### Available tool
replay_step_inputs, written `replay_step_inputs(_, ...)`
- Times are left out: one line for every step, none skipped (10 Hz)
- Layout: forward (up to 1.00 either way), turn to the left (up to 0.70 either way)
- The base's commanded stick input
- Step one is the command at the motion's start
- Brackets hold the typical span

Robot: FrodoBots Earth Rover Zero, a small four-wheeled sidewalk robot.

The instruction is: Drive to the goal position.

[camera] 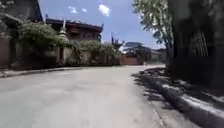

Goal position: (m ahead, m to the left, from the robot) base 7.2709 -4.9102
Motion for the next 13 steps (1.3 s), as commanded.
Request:
replay_step_inputs(1.00,-0.02)
replay_step_inputs(1.00,-0.02)
replay_step_inputs(1.00,-0.02)
replay_step_inputs(1.00,-0.02)
replay_step_inputs(1.00,-0.02)
replay_step_inputs(1.00,-0.01)
replay_step_inputs(1.00,0.00)
replay_step_inputs(1.00,0.00)
replay_step_inputs(1.00,0.00)
replay_step_inputs(1.00,0.00)
replay_step_inputs(1.00,0.00)
replay_step_inputs(1.00,0.00)
replay_step_inputs(1.00,0.00)
